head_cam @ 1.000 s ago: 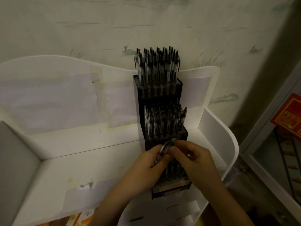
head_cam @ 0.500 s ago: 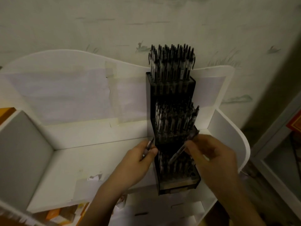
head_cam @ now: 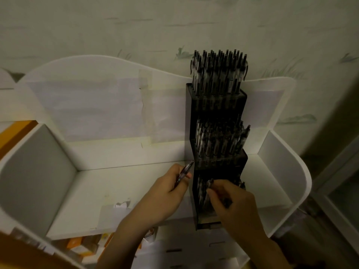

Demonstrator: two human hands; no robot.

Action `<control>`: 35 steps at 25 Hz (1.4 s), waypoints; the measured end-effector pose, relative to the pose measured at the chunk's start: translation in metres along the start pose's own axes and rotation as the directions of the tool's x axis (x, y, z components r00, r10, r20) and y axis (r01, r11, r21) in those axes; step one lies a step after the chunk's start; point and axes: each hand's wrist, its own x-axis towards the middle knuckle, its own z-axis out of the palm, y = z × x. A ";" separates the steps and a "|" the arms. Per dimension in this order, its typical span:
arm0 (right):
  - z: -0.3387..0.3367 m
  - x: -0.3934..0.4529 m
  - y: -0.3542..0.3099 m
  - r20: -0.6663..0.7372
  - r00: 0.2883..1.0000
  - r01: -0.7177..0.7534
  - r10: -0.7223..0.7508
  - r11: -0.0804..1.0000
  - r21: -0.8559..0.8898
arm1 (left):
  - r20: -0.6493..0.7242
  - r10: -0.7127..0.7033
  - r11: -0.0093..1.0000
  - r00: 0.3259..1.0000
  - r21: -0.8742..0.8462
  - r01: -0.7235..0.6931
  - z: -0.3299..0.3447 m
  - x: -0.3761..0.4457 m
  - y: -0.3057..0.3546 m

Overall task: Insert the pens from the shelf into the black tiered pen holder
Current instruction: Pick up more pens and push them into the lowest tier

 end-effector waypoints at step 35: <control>-0.050 0.025 -0.043 -0.143 0.961 -0.132 0.237 0.847 0.515 | -0.035 0.155 0.976 0.987 0.158 -0.147 0.023 0.004 0.016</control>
